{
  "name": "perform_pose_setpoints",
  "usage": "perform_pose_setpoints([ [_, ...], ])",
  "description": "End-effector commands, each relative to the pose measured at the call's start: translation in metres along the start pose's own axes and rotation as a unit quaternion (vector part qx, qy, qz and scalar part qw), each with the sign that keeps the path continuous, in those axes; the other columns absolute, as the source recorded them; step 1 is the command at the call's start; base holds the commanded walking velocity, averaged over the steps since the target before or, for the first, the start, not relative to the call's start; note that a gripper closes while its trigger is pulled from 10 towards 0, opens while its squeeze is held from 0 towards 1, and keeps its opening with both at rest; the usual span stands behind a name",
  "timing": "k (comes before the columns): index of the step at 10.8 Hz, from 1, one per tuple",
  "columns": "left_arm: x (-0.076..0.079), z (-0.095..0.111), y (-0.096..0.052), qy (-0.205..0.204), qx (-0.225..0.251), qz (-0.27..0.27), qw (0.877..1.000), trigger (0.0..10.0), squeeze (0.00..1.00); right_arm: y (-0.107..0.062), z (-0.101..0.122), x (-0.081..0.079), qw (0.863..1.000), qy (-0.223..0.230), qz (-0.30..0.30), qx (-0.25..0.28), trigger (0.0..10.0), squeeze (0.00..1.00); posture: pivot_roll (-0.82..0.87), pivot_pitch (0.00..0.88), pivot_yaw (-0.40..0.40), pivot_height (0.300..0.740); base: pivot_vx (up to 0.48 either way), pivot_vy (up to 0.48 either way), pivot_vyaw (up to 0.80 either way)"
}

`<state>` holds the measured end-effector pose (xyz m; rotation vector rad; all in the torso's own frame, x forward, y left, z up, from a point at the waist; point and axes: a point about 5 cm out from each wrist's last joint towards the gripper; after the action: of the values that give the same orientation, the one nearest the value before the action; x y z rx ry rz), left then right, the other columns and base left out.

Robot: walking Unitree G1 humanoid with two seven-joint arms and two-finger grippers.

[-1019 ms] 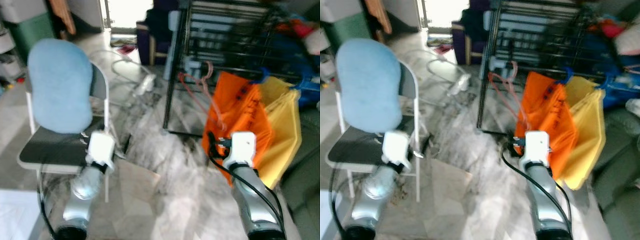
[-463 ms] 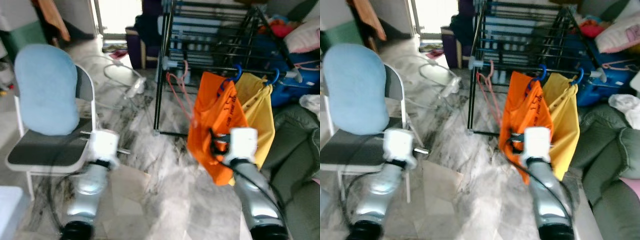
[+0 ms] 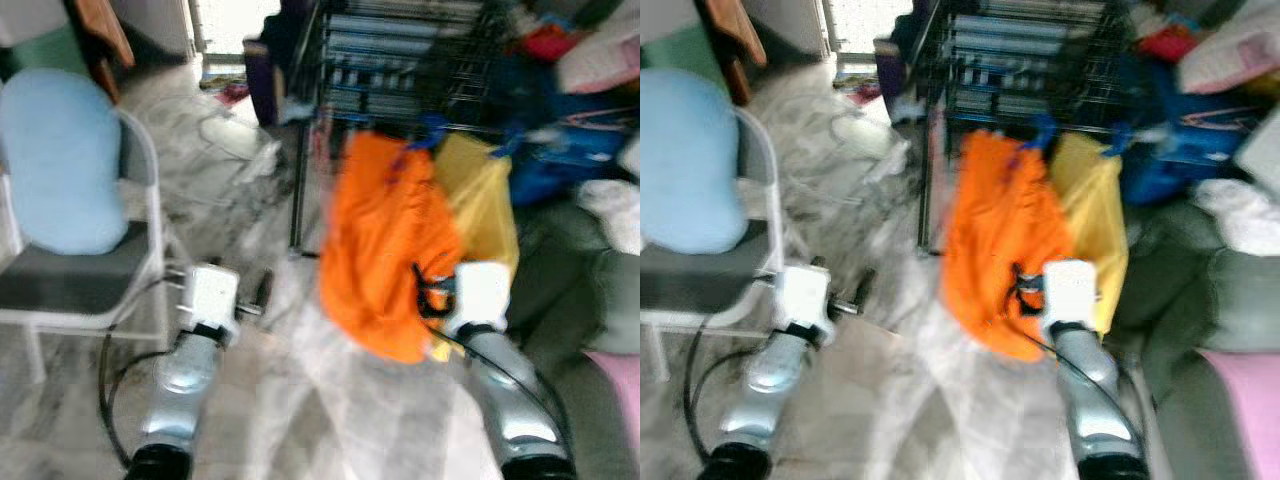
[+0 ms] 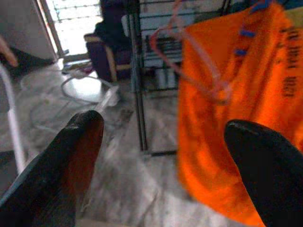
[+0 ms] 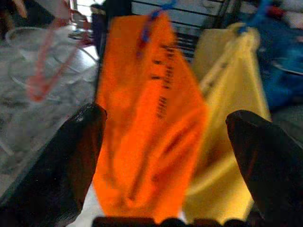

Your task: Hang hanger

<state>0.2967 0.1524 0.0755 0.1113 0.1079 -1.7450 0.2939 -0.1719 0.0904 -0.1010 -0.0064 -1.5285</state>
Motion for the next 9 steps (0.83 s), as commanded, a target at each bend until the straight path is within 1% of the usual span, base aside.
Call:
perform_pose_setpoints([
  [1, -0.0101, -0.0046, -0.0010, 0.018, -0.016, 0.023, 0.999, 10.0, 0.00, 0.0013, 0.0041, -0.0077, 1.000, 0.011, 0.010, 0.007, 10.0, 0.00, -0.01, 0.069, -0.041, 0.740, 0.000, 0.000, 0.00],
  [4, -0.0106, -0.0081, -0.0004, 0.022, -0.027, 0.032, 0.999, 10.0, 0.00, 0.0007, 0.0062, -0.0141, 0.999, 0.005, 0.029, 0.014, 10.0, 0.00, -0.01, 0.068, -0.041, 0.740, 0.000, 0.000, 0.00],
  [5, -0.0100, -0.0093, -0.0008, 0.022, -0.028, 0.032, 0.999, 10.0, 0.00, 0.0006, 0.0061, -0.0138, 0.999, 0.005, 0.029, 0.014, 10.0, 0.00, -0.01, 0.071, -0.043, 0.740, 0.000, 0.000, 0.80],
  [6, -0.0108, -0.0105, -0.0014, 0.026, -0.031, 0.033, 0.999, 10.0, 0.00, 0.0019, 0.0068, -0.0149, 0.999, 0.007, 0.030, 0.015, 10.0, 0.00, 0.00, 0.070, -0.045, 0.740, -0.244, 0.000, 0.43],
  [9, -0.0129, -0.0126, -0.0028, 0.033, -0.036, 0.036, 0.998, 10.0, 0.00, 0.0039, 0.0066, -0.0134, 0.999, 0.011, 0.026, 0.015, 10.0, 0.00, 0.00, 0.068, -0.039, 0.740, -0.333, 0.000, 0.00],
])
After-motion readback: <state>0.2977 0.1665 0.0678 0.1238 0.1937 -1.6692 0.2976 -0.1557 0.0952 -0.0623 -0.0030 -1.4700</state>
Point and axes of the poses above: a point about 5 cm out from each wrist's last joint towards the gripper, its own y axis pointing out of the wrist towards the gripper, its own z axis along the axis of the wrist's last joint, x = y × z
